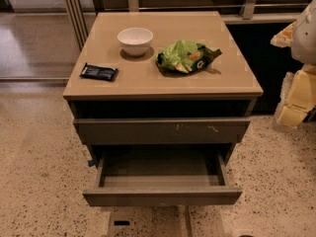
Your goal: Close middle drawer
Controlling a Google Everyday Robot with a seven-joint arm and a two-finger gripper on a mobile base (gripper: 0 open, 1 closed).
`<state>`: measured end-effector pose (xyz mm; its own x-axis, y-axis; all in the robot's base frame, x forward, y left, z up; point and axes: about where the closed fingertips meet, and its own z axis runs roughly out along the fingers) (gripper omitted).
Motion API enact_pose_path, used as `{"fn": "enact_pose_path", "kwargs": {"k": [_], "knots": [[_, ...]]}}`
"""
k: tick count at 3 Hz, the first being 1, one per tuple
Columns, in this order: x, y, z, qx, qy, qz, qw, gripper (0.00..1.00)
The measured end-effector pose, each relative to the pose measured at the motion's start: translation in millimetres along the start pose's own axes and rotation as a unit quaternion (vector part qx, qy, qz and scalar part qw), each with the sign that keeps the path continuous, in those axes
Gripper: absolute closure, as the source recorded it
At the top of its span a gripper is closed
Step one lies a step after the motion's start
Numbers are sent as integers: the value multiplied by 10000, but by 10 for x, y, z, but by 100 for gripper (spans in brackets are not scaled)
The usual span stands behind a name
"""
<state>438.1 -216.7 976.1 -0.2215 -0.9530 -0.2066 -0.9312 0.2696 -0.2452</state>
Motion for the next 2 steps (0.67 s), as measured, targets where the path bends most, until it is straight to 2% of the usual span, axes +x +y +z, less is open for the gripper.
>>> {"fn": "enact_pose_path", "kwargs": {"k": [1,2], "knots": [[0,0,0,0,0,0,10000,0],[-6,-4,4,36,-22,0,10000,14]]}}
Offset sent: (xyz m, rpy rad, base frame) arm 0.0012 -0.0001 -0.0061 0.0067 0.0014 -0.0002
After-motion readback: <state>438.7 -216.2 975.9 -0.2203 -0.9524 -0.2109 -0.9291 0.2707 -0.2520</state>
